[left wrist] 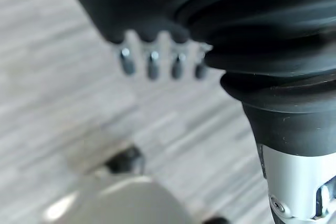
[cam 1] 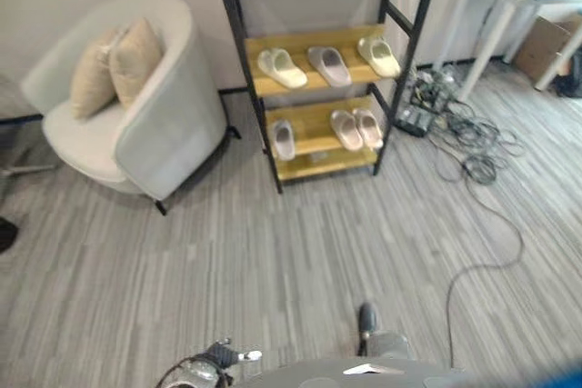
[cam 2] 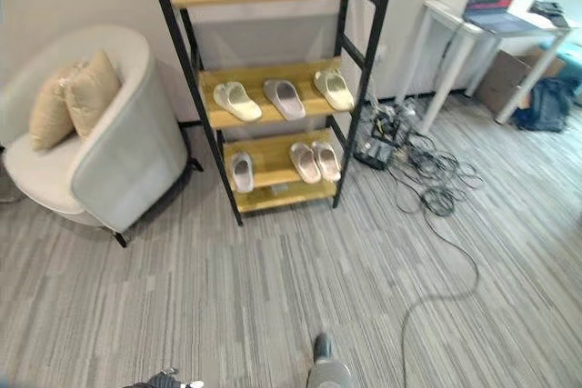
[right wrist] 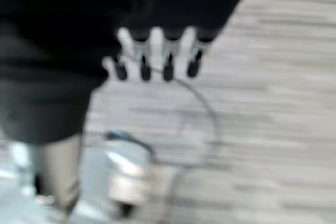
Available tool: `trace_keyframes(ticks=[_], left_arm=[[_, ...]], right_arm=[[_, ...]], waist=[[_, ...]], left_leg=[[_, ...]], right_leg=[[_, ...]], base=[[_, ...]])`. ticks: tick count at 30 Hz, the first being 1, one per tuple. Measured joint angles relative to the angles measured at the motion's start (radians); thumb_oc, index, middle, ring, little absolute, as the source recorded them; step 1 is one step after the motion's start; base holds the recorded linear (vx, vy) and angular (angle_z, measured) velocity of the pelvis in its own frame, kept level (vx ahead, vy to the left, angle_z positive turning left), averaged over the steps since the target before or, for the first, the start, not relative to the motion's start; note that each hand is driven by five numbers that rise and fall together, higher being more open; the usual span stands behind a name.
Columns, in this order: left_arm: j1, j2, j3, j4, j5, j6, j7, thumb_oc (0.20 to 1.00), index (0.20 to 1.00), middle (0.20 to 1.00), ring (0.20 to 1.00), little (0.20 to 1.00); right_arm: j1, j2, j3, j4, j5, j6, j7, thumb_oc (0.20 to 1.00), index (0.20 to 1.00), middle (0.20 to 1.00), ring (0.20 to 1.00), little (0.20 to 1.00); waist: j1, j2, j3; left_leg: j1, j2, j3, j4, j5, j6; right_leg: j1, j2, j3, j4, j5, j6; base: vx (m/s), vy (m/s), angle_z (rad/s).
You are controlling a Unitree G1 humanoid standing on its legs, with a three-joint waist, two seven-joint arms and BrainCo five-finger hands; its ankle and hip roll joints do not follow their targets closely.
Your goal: Arrange the slippers neatly on the shoe rack.
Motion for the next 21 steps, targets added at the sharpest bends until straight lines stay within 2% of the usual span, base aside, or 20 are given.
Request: trace_keyframes(ticks=[2,3,4,5,6,7,8,9,10,11,12,13,14,15,16,18,20,21], left_arm=[[-0.003,-0.001,0.002,0.014,-0.002,0.001,0.001,1.000,1.000,1.000,1.000,1.000],[-0.023,0.001,0.006,0.017,-0.010,0.003,0.002,1.000,1.000,1.000,1.000,1.000],[-0.039,0.014,0.009,0.008,-0.016,0.002,0.001,1.000,1.000,1.000,1.000,1.000],[-0.062,0.028,0.008,0.002,-0.022,0.002,0.007,1.000,1.000,1.000,1.000,1.000],[-0.071,0.040,0.007,-0.012,-0.031,0.002,0.014,1.000,1.000,1.000,1.000,1.000],[-0.064,0.045,0.010,-0.032,-0.050,-0.003,0.022,1.000,1.000,1.000,1.000,1.000],[-0.064,0.063,0.004,-0.053,-0.052,-0.009,0.024,1.000,1.000,1.000,1.000,1.000],[-0.070,0.066,0.000,-0.069,-0.053,-0.011,0.028,1.000,1.000,1.000,1.000,1.000],[-0.069,0.071,0.009,-0.075,-0.058,-0.016,0.028,1.000,1.000,1.000,1.000,1.000],[-0.069,0.072,0.010,-0.075,-0.059,-0.017,0.028,1.000,1.000,1.000,1.000,1.000],[-0.067,0.069,0.014,-0.068,-0.061,-0.017,0.029,1.000,1.000,1.000,1.000,1.000],[-0.069,0.068,0.021,-0.062,-0.071,-0.017,0.028,1.000,1.000,1.000,1.000,1.000],[-0.076,0.063,0.030,-0.060,-0.083,-0.018,0.030,1.000,1.000,1.000,1.000,1.000],[-0.077,0.060,0.030,-0.061,-0.096,-0.018,0.029,1.000,1.000,1.000,1.000,1.000],[-0.057,0.053,0.032,-0.054,-0.095,-0.018,0.029,1.000,1.000,1.000,1.000,1.000],[-0.051,0.053,0.040,-0.007,-0.088,-0.014,0.030,1.000,1.000,1.000,1.000,1.000],[-0.046,0.053,0.039,0.024,-0.073,-0.008,0.030,1.000,1.000,1.000,1.000,1.000],[-0.035,0.049,0.039,0.022,-0.063,-0.009,0.030,1.000,1.000,1.000,1.000,1.000]], right_arm=[[-0.047,-0.013,0.001,-0.048,0.000,-0.018,-0.002,1.000,1.000,1.000,1.000,1.000],[-0.066,-0.005,0.004,-0.053,0.000,-0.023,-0.002,1.000,1.000,1.000,1.000,1.000],[-0.070,0.001,0.005,-0.053,0.001,-0.023,-0.003,1.000,1.000,1.000,1.000,1.000],[-0.073,0.005,0.006,-0.053,0.002,-0.028,-0.005,1.000,1.000,1.000,1.000,1.000],[-0.074,0.007,0.013,-0.054,0.002,-0.034,-0.008,1.000,1.000,1.000,1.000,1.000],[-0.081,0.009,0.031,-0.049,0.002,-0.034,-0.013,1.000,1.000,1.000,1.000,1.000],[-0.079,0.011,0.042,-0.047,0.002,-0.034,-0.018,1.000,1.000,1.000,1.000,1.000],[-0.082,0.010,0.052,-0.032,0.002,-0.033,-0.020,1.000,1.000,1.000,1.000,1.000],[-0.097,0.010,0.051,-0.027,0.002,-0.032,-0.023,1.000,1.000,1.000,1.000,1.000],[-0.098,0.012,0.051,-0.026,0.002,-0.032,-0.025,1.000,1.000,1.000,1.000,1.000],[-0.097,0.013,0.051,-0.021,0.002,-0.032,-0.026,1.000,1.000,1.000,1.000,1.000],[-0.096,0.015,0.048,-0.019,0.002,-0.031,-0.030,1.000,1.000,1.000,1.000,1.000],[-0.099,0.015,0.055,-0.021,0.002,-0.032,-0.034,1.000,1.000,1.000,1.000,1.000],[-0.102,0.013,0.060,-0.019,0.002,-0.033,-0.039,1.000,1.000,1.000,1.000,1.000],[-0.099,0.010,0.064,-0.016,0.001,-0.035,-0.041,1.000,1.000,1.000,1.000,1.000],[-0.105,0.010,0.064,-0.006,0.000,-0.034,-0.041,1.000,1.000,1.000,1.000,1.000],[-0.094,0.010,0.071,0.009,-0.002,-0.034,-0.041,1.000,1.000,1.000,1.000,1.000],[-0.089,0.006,0.073,0.008,-0.014,-0.034,-0.041,1.000,1.000,1.000,1.000,1.000]], waist=[[0.017,-0.002,-0.019],[0.018,-0.041,-0.021],[0.037,-0.069,-0.017],[0.048,-0.093,-0.005],[0.060,-0.111,0.004],[0.071,-0.121,0.007],[0.068,-0.133,0.021],[0.071,-0.133,0.038],[0.074,-0.136,0.058],[0.069,-0.131,0.066],[0.072,-0.139,0.078],[0.071,-0.128,0.075],[0.081,-0.124,0.085],[0.085,-0.113,0.098],[0.104,-0.088,0.095],[0.110,-0.083,0.078],[0.106,-0.081,0.038],[0.106,-0.075,0.032]], left_leg=[[-0.047,0.027,-0.007,0.123,0.016,-0.025],[-0.151,0.033,-0.037,0.318,0.042,-0.098],[-0.214,0.035,-0.038,0.446,0.077,-0.133],[-0.311,0.050,-0.040,0.598,0.148,-0.137],[-0.382,0.061,-0.034,0.717,0.239,-0.121],[-0.437,0.087,-0.027,0.803,0.232,-0.105],[-0.474,0.096,-0.017,0.830,0.188,-0.083],[-0.495,0.100,0.020,0.820,0.162,-0.054],[-0.508,0.098,0.042,0.761,0.140,-0.059],[-0.495,0.091,0.077,0.595,0.126,-0.060],[-0.469,0.082,0.083,0.390,0.134,-0.071],[-0.459,0.083,0.078,0.236,0.150,-0.088],[-0.447,0.083,0.049,0.095,0.177,-0.097],[-0.449,0.089,-0.001,0.022,0.210,-0.113],[-0.440,0.092,-0.051,-0.047,0.232,-0.114],[-0.417,0.068,-0.046,0.005,0.239,-0.103],[-0.395,0.034,-0.031,0.062,0.241,-0.090],[-0.360,0.014,-0.023,0.048,0.271,-0.054]], right_leg=[[0.030,0.026,-0.009,-0.012,-0.034,-0.032],[0.068,0.026,-0.043,-0.054,-0.043,-0.043],[0.086,0.021,-0.050,-0.067,-0.041,-0.066],[0.097,0.028,-0.062,-0.068,-0.052,-0.101],[0.105,0.038,-0.067,-0.066,-0.066,-0.122],[0.116,0.055,-0.074,-0.068,-0.086,-0.140],[0.121,0.064,-0.093,-0.069,-0.086,-0.157],[0.129,0.072,-0.092,-0.071,-0.092,-0.164],[0.138,0.083,-0.089,-0.078,-0.110,-0.137],[0.150,0.093,-0.089,-0.104,-0.114,-0.126],[0.162,0.104,-0.083,-0.119,-0.118,-0.110],[0.173,0.117,-0.084,-0.138,-0.118,-0.093],[0.185,0.128,-0.078,-0.141,-0.120,-0.091],[0.211,0.147,-0.079,-0.150,-0.124,-0.087],[0.246,0.169,-0.059,-0.156,-0.146,-0.082],[0.284,0.165,-0.043,-0.157,-0.164,-0.097],[0.304,0.146,-0.021,-0.154,-0.178,-0.084],[0.312,0.134,-0.014,-0.143,-0.184,-0.078]], base=[[0.19,-0.381,0.19],[0.14,-0.460,0.42],[0.04,-0.285,0.52],[0.10,-0.186,0.20],[0.07,-0.083,0.09],[0.13,-0.083,0.14],[0.14,0.032,0.08],[0.22,0.060,0.12],[0.33,0.164,0.02],[0.24,0.136,0.00],[0.37,0.250,0.07],[0.21,0.142,-0.06],[0.37,0.270,-0.03],[0.38,0.283,-0.42],[0.48,0.387,-0.57],[0.33,0.291,-0.50],[0.16,0.164,-0.22],[0.21,0.243,-0.08]])
